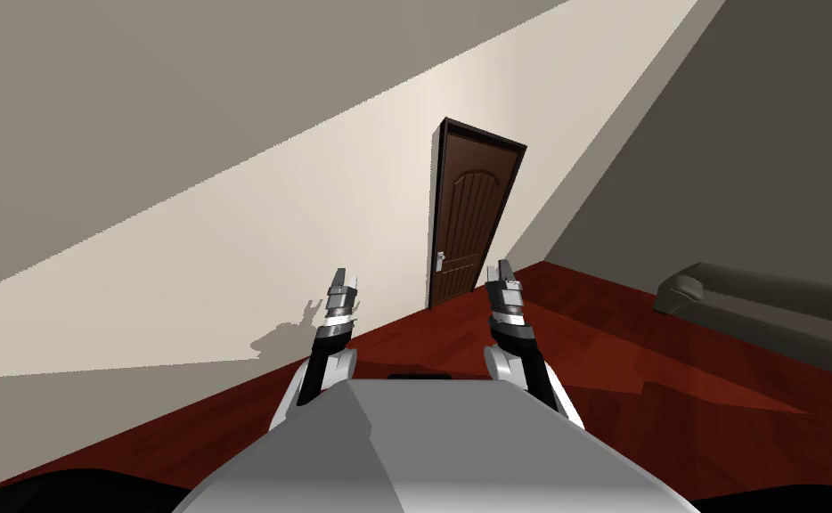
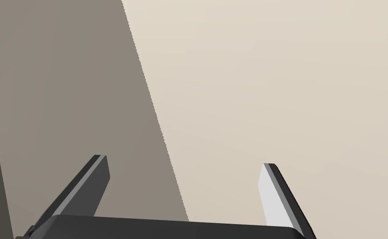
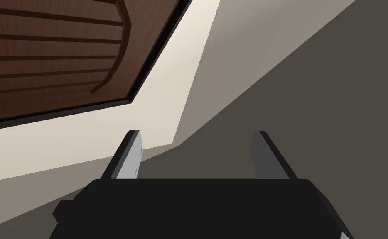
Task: Pull the door open
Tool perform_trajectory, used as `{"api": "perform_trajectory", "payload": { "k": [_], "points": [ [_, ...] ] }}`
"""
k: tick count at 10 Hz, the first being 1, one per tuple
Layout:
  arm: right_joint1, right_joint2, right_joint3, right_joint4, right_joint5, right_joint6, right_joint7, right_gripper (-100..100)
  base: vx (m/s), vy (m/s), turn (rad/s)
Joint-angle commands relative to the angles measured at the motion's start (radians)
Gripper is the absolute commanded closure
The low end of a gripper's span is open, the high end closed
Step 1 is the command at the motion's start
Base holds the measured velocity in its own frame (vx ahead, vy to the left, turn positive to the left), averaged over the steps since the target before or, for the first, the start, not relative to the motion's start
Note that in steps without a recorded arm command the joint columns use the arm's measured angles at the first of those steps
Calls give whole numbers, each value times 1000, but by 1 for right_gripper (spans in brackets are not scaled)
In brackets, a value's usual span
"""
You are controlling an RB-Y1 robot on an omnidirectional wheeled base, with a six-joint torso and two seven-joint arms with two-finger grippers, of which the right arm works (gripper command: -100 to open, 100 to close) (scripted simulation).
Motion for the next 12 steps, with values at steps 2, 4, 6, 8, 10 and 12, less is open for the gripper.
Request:
{"api": "perform_trajectory", "payload": {
  "k": [2, 4, 6, 8, 10, 12],
  "points": [
    [-20, -17, 6, 47, -44, 4, -51, -100, 48, -65, 115],
    [-34, -29, 10, 80, -76, 6, -87, -100, 60, -74, 92],
    [-51, -41, 15, 119, -113, 9, -130, -100, 64, -75, 104],
    [-71, -56, 21, 164, -156, 13, -180, -100, 58, -96, 121],
    [-93, -71, 28, 216, -205, 17, -237, -100, 68, -95, 130],
    [-117, -87, 35, 272, -258, 21, -290, -100, 79, -105, 142]
  ]
}}
